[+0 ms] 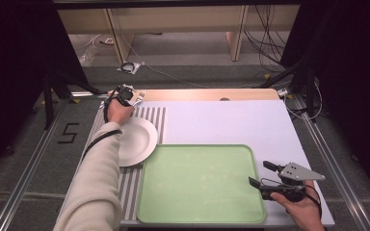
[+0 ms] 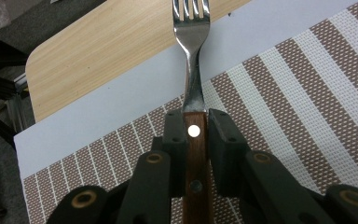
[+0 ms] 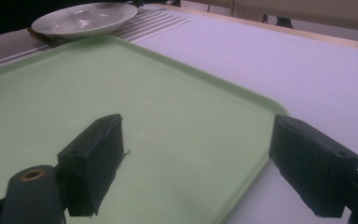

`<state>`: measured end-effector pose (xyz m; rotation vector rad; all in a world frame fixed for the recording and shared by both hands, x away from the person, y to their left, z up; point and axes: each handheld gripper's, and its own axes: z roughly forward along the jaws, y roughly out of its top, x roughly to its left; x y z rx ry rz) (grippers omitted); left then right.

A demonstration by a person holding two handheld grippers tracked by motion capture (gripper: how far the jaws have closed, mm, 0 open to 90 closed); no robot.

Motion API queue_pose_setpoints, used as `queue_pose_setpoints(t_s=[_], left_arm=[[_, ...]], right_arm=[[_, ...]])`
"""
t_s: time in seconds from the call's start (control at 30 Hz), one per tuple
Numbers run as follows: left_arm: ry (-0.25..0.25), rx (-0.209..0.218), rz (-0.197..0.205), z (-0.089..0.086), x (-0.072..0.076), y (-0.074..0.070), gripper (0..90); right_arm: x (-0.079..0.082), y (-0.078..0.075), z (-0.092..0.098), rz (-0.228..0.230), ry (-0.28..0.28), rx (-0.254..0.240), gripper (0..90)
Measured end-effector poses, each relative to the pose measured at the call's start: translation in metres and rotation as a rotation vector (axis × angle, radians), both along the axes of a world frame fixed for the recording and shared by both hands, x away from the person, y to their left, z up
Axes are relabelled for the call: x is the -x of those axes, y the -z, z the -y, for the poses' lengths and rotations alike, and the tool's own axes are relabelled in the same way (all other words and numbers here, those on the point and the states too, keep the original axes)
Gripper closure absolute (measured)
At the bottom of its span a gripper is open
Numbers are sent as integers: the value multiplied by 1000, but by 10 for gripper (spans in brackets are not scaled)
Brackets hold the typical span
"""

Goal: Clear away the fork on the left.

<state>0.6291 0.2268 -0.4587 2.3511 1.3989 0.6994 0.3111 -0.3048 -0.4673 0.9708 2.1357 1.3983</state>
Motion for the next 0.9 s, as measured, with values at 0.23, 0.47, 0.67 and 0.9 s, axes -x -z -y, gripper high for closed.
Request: queue_pose_setpoints(t_s=[0.23,0.47,0.67,0.9], left_arm=[[5,-8,22,-1,0,-4,773],[12,-13,46,-3,-1,-9,773],[15,-20,71,-4,-1,-15,773],[19,-30,86,-3,-1,-20,773]], right_arm=[[0,1,0,5,-3,-9,187],[0,0,0,0,-1,-1,187],[0,0,0,0,-1,0,187],[0,0,0,-1,-2,-1,187]])
